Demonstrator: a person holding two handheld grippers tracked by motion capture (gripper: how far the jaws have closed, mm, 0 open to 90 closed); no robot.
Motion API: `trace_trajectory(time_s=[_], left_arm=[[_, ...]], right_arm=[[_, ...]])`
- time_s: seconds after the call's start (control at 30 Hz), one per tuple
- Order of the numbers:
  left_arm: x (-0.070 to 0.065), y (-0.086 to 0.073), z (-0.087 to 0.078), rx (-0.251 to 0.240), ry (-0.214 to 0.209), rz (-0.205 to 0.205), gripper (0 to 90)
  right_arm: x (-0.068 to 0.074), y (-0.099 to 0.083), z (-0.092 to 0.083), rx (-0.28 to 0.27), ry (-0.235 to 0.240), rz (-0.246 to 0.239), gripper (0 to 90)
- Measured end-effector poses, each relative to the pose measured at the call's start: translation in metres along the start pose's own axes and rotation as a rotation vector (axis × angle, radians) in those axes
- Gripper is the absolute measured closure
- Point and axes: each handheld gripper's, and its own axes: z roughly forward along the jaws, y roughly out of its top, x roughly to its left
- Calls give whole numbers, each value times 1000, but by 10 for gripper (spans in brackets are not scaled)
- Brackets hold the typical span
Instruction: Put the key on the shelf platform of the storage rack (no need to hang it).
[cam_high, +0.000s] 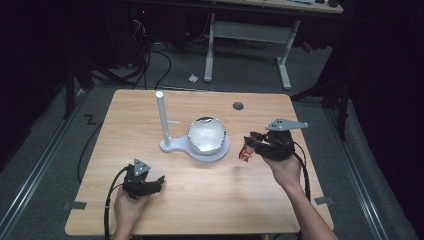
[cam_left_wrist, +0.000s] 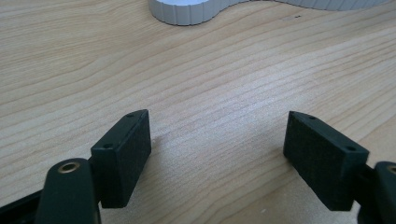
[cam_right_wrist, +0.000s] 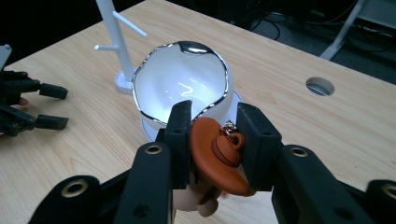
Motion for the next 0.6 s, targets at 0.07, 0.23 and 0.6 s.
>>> trace_trajectory(time_s=[0.07, 0.23, 0.6], left_arm=[[0, 0, 1, 1, -1, 0, 236], [0, 0, 0, 4, -3, 3, 233], [0, 0, 0, 1, 1, 2, 234]], right_arm=[[1, 3, 2, 4, 5, -8, 680], [0, 9, 2, -8, 49, 7, 680], [2, 29, 4, -19, 88, -9, 679]])
